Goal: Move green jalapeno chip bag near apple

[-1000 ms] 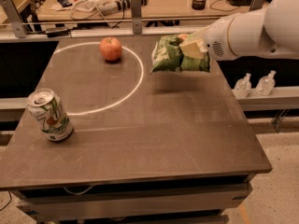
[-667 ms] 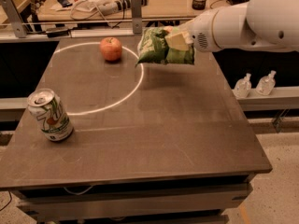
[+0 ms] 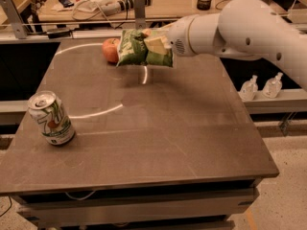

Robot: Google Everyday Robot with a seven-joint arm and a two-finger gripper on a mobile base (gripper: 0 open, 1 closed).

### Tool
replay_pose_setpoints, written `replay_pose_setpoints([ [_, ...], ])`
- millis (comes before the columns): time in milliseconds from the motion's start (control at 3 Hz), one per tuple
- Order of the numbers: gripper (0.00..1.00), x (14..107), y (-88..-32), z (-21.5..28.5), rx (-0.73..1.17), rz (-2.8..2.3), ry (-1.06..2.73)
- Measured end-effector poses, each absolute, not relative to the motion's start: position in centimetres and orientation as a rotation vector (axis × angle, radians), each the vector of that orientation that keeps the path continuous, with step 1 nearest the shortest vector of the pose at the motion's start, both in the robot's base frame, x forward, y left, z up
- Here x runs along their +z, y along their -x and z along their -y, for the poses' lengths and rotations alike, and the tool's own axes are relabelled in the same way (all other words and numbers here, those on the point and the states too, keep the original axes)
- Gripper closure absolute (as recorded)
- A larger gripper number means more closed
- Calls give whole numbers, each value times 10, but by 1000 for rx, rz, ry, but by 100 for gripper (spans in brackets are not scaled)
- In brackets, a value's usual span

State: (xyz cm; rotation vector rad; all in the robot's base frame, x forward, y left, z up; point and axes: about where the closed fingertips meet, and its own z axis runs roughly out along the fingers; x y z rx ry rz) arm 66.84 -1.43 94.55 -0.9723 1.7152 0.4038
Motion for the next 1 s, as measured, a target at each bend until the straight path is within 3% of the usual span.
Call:
replay_pose_setpoints([
  [667, 100, 894, -682, -8, 383, -1722, 1096],
  [1000, 82, 894, -682, -10, 383, -1721, 1099],
])
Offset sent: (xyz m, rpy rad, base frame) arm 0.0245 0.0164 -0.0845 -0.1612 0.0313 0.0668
